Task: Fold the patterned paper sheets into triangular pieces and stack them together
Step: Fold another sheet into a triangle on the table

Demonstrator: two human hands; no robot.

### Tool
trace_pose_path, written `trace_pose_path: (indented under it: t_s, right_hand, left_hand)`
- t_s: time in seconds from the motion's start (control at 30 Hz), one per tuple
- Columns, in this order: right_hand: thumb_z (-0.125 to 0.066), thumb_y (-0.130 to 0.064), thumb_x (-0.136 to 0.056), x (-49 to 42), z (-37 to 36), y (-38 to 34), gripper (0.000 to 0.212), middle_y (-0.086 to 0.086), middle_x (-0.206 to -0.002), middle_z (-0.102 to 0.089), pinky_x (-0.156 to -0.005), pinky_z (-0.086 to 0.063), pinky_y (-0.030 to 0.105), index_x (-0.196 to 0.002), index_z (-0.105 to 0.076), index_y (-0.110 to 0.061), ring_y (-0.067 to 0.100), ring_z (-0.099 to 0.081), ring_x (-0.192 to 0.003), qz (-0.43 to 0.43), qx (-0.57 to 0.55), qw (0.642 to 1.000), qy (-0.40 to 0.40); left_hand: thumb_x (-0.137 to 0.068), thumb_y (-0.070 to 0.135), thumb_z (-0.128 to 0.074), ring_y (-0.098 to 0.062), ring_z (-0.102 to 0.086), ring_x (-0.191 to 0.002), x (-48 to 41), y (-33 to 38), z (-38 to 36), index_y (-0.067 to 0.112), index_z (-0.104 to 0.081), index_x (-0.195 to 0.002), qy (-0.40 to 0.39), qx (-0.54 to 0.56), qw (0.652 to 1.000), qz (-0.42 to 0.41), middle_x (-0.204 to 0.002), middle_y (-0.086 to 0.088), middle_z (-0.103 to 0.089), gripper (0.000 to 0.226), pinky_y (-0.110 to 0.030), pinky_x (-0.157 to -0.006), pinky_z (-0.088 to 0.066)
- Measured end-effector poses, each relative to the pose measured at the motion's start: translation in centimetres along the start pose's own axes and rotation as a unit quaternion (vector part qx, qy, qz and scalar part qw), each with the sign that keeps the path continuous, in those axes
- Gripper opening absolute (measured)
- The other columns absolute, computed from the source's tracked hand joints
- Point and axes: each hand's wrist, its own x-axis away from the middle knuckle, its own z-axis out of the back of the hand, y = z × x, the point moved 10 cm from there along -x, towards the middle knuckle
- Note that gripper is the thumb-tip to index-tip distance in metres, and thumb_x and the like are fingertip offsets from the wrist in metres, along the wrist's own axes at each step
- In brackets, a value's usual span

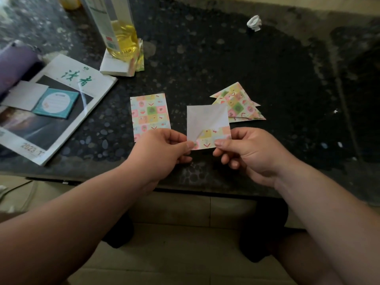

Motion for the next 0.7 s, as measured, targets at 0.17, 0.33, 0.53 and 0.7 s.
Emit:
trace_pose_path:
  t_s: [0.17, 0.33, 0.53, 0.7]
  right_hand:
    - [-0.068, -0.005, -0.095, -0.2, -0.3, 0.8, 0.005, 0.009, -0.070, -0.072, -0.042, -0.044, 0.019, -0.098, -0.070, -0.002, 0.011, -0.061, -0.051, -0.036, -0.017, 0.999, -0.007]
    - [-0.067, -0.011, -0.097, -0.2, -0.7, 1.0, 0.009, 0.009, -0.067, -0.069, -0.041, -0.041, 0.019, -0.101, -0.069, -0.004, 0.012, -0.058, -0.049, -0.045, -0.025, 0.998, -0.018]
    - [-0.066, -0.020, -0.099, -0.3, -0.9, 1.0, 0.015, 0.008, -0.068, -0.069, -0.048, -0.041, 0.024, -0.092, -0.069, -0.006, 0.015, -0.059, -0.053, -0.037, 0.007, 0.999, -0.015]
    - [-0.071, -0.015, -0.095, -0.7, -1.2, 1.2, 0.010, 0.006, -0.079, -0.076, -0.046, -0.044, 0.021, -0.103, -0.073, -0.009, 0.012, -0.063, -0.055, -0.015, -0.036, 0.999, 0.004]
  left_hand:
    - [-0.087, 0.022, -0.080, -0.020, -0.077, -0.083, -0.1, -0.4, -0.1, 0.014, -0.076, -0.094, -0.001, -0.014, 1.000, -0.002, -0.084, -0.001, -0.078, 0.012, -0.042, -0.084, -0.063]
    - [-0.086, 0.034, -0.080, -0.010, -0.075, -0.074, 0.4, 1.0, 0.3, 0.024, -0.074, -0.091, 0.030, -0.094, 0.994, -0.055, -0.081, 0.007, -0.076, 0.012, -0.035, -0.076, -0.064]
    - [-0.088, 0.024, -0.080, -0.011, -0.075, -0.072, 0.6, 1.5, 0.1, 0.019, -0.071, -0.092, 0.031, -0.077, 0.994, -0.073, -0.076, 0.006, -0.077, 0.011, -0.037, -0.079, -0.064]
    - [-0.085, 0.021, -0.083, -0.017, -0.076, -0.075, 1.0, 1.6, -1.0, 0.021, -0.072, -0.086, -0.003, -0.097, 0.991, -0.092, -0.077, 0.003, -0.077, 0.011, -0.046, -0.082, -0.063]
